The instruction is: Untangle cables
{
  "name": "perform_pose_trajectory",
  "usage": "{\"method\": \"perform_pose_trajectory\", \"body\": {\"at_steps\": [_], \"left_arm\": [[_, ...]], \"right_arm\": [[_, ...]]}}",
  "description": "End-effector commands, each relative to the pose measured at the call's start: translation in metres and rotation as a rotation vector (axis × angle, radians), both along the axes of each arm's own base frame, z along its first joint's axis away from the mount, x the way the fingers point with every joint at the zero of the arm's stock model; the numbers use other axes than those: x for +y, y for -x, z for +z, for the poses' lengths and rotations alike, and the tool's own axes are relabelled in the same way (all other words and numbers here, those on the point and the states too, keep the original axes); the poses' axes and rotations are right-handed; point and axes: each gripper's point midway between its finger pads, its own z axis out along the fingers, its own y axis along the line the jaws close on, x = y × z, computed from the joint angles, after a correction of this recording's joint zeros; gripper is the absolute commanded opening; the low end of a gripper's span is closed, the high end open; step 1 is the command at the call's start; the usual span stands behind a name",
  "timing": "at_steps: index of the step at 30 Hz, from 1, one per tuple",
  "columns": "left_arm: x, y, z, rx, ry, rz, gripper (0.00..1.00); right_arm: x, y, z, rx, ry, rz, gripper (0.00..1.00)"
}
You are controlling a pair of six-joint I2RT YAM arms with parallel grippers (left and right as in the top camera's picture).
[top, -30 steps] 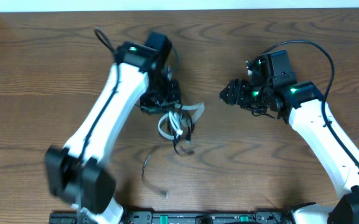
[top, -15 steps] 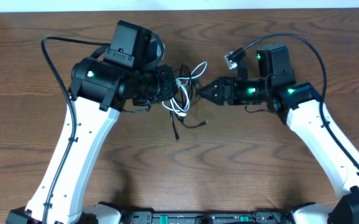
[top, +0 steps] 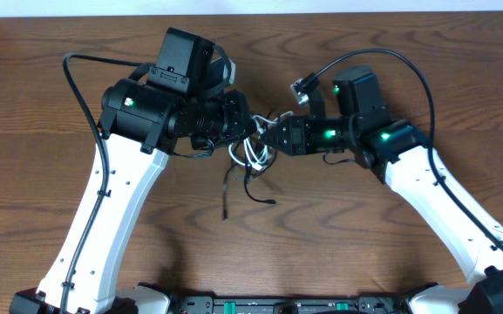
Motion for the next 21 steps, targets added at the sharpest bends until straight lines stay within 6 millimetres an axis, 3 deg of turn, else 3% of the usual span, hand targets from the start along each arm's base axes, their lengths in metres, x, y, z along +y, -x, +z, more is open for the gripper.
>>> {"method": "perform_pose_trajectory", "body": {"at_steps": [1, 2, 5, 9, 10, 13, 16, 21], "left_arm": [[-0.007, 0.004, 0.007, 0.011, 0.054, -0.02, 0.08], [-0.004, 0.002, 0.005, 0.004, 0.036, -0.011, 0.08], [0.022, -0.007, -0.009, -0.019, -0.119, 0.074, 0.08], [0.086, 0.0, -0.032, 0.043, -0.433, 0.299, 0.08], [0.097, 0.002, -0.034, 0.052, -0.483, 0.344, 0.14], [0.114, 0.008, -0.038, 0.074, -0.561, 0.407, 0.52], [0.113, 0.008, -0.039, 0.079, -0.559, 0.404, 0.7], [0.091, 0.008, -0.039, 0.093, -0.453, 0.333, 0.7]], "right_arm": [[-0.001, -0.012, -0.009, -0.01, 0.07, -0.076, 0.11], [-0.004, -0.014, -0.012, -0.001, 0.085, -0.096, 0.02], [-0.019, -0.019, -0.026, 0.045, 0.156, -0.181, 0.02], [-0.059, -0.028, -0.049, 0.106, 0.292, -0.314, 0.01], [-0.067, -0.029, -0.053, 0.123, 0.312, -0.341, 0.01], [-0.082, -0.03, -0.057, 0.182, 0.312, -0.379, 0.02], [-0.065, -0.022, -0.04, 0.176, 0.181, -0.247, 0.01], [-0.018, 0.008, 0.029, 0.045, -0.194, 0.14, 0.01]]}}
